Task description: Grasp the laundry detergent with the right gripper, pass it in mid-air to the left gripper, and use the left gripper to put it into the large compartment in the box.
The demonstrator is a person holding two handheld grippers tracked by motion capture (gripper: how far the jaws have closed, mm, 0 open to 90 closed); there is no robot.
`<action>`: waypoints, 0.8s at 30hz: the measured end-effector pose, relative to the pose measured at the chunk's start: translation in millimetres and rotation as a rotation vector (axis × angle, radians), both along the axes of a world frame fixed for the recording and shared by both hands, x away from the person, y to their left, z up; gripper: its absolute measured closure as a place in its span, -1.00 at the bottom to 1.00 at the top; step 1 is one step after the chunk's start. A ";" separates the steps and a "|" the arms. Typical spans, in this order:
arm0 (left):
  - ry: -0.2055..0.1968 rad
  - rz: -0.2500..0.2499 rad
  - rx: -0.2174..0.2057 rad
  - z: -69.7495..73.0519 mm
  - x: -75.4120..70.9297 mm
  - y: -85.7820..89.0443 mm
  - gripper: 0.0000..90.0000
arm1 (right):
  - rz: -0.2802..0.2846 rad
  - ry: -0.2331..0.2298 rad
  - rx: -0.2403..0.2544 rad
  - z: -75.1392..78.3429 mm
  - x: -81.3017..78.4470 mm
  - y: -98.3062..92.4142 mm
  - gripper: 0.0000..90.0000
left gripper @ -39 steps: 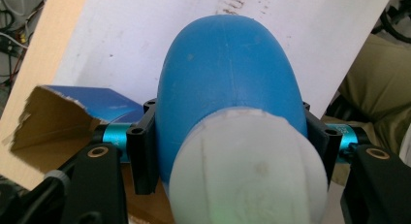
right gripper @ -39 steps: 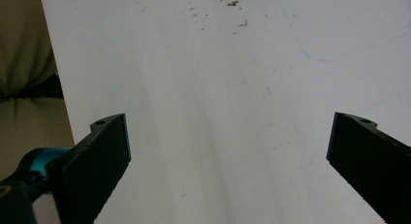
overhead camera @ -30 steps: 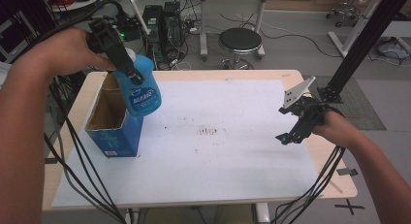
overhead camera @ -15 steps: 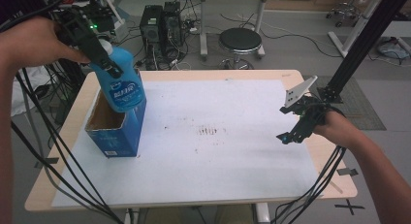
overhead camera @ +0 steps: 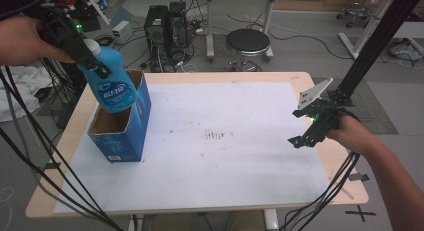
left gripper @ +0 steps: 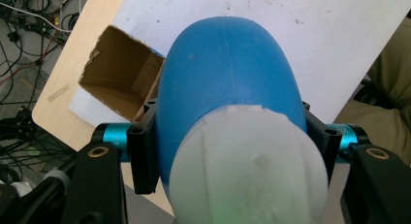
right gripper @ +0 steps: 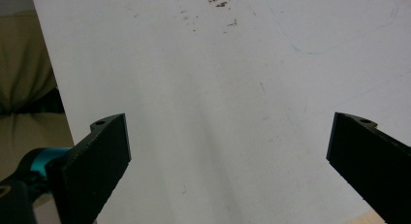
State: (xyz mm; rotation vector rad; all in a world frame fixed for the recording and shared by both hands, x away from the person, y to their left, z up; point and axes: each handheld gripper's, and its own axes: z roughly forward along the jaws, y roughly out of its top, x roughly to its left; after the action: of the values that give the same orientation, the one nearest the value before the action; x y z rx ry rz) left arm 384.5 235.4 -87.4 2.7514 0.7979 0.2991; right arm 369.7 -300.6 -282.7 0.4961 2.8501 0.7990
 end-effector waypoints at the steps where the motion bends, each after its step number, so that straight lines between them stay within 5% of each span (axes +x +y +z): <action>1: -0.002 0.001 -0.001 -0.5 0.5 1.8 -0.16 | -0.001 -0.001 -0.002 0.2 0.0 -0.8 -0.98; 24: 0.019 -0.013 0.043 -46.1 16.2 24.2 -0.16 | -0.023 0.007 -0.003 -0.2 -1.8 -4.4 -0.98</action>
State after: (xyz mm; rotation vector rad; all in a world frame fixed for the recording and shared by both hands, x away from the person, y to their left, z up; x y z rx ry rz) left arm 400.7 259.6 -133.5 2.8022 0.7872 0.2914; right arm 367.9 -305.0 -282.9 0.5310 2.8468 0.7900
